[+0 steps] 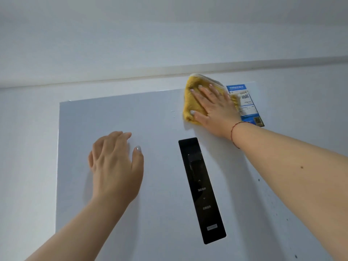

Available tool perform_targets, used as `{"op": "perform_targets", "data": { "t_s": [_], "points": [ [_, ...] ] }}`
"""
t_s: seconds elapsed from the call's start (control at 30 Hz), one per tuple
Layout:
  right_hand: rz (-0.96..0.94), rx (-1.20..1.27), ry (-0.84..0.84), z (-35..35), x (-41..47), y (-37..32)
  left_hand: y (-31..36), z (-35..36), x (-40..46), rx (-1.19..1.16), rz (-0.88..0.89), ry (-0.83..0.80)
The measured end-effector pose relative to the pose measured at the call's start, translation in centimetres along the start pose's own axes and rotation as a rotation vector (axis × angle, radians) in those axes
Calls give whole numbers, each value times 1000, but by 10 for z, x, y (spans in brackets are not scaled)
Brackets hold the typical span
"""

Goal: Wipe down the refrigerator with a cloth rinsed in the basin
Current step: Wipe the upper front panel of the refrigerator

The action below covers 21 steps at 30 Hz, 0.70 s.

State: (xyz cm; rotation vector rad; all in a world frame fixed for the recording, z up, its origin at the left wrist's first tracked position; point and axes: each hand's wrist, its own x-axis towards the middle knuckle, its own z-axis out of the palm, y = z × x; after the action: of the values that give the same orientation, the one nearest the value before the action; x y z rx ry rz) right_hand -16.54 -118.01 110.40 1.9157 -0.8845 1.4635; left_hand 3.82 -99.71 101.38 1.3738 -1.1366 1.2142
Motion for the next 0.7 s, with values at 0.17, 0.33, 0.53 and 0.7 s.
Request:
{"op": "perform_targets", "data": {
  "t_s": [0.17, 0.33, 0.53, 0.7],
  "points": [
    [329, 85, 48, 10, -25, 43, 9, 6, -6, 8, 37, -14],
    [494, 156, 33, 16, -61, 20, 15, 7, -9, 13, 40, -16],
    [197, 199, 54, 11, -79, -26, 31, 9, -4, 15, 64, -26],
    [24, 302, 16, -5, -43, -14, 44, 15, -3, -2, 95, -26]
  ]
}}
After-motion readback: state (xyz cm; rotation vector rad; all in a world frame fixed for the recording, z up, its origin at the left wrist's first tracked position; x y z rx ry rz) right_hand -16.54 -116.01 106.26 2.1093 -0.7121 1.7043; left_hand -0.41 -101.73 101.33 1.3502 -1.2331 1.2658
